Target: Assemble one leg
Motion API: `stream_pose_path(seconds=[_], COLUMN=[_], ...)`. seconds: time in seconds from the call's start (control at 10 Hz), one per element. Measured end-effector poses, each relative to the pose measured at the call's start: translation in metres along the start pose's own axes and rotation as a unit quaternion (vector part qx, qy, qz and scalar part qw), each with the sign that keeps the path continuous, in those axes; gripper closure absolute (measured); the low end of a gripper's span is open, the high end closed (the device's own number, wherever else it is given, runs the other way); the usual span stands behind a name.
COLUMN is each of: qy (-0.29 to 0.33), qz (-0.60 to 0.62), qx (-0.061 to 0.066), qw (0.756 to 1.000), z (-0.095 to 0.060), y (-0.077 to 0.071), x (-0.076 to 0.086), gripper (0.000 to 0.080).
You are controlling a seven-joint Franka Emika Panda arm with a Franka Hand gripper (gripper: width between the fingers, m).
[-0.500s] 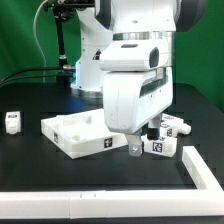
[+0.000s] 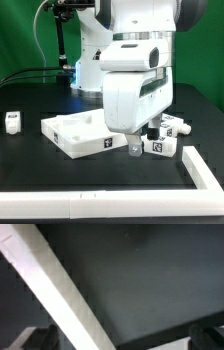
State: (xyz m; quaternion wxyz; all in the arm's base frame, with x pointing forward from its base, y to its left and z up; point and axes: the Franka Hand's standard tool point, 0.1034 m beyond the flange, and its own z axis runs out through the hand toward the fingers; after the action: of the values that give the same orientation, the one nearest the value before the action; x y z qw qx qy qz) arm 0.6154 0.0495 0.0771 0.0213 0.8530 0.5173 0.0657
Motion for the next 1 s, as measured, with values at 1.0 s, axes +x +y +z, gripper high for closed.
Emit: stream_pose_path(seconds=[1.0], qy=[0.006], qz=[0.077], qx=[0.001], qw=[0.997], z=[0.004], y=[-0.077], x=[0.034], gripper=[0.015])
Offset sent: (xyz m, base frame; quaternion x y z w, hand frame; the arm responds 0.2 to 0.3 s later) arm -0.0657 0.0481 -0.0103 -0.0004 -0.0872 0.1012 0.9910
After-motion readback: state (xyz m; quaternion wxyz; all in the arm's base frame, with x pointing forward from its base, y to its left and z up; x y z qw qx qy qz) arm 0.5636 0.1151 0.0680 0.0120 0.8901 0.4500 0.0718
